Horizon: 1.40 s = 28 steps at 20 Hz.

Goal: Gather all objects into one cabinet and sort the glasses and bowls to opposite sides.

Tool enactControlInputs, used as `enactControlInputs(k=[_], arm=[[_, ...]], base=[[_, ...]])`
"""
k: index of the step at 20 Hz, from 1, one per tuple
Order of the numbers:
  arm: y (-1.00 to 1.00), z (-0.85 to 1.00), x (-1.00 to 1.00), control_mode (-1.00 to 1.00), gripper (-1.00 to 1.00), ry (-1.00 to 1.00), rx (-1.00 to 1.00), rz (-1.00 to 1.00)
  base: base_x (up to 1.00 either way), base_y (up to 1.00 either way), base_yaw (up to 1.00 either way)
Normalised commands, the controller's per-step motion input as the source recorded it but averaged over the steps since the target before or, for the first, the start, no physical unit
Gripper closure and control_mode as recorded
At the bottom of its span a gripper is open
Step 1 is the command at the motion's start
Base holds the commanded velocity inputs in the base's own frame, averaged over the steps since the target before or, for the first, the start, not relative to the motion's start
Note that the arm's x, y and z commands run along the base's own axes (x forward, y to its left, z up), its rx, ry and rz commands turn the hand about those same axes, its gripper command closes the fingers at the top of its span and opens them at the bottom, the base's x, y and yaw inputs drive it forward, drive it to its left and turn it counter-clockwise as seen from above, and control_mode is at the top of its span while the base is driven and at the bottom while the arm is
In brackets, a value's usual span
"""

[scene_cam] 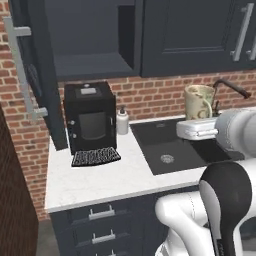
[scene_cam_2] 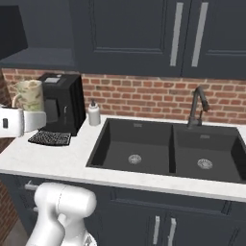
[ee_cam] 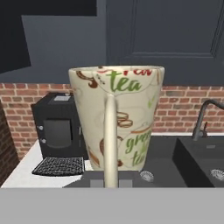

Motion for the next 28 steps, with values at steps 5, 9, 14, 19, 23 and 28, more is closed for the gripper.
enactControlInputs(k=[5,9,14,19,23,28], arm=[[0.00,0.00,0.00,1.00,1.00,0.00,0.00,0.00],[0.00,0.00,0.00,1.00,1.00,0.00,0.00,0.00],[0.00,0.00,0.00,1.00,1.00,0.00,0.00,0.00],[0.00,0.00,0.00,1.00,1.00,0.00,0.00,0.00],[0.00,0.00,0.00,1.00,1.00,0.00,0.00,0.00],[0.00,0.00,0.00,1.00,1.00,0.00,0.00,0.00]], base=[[-0.64,-1.00,-0.15],[-0.53,-1.00,-0.29],[-0.35,-1.00,-0.45],[-0.06,-0.94,-0.64],[-0.01,-0.99,-0.56],[0.14,-0.91,-0.07]])
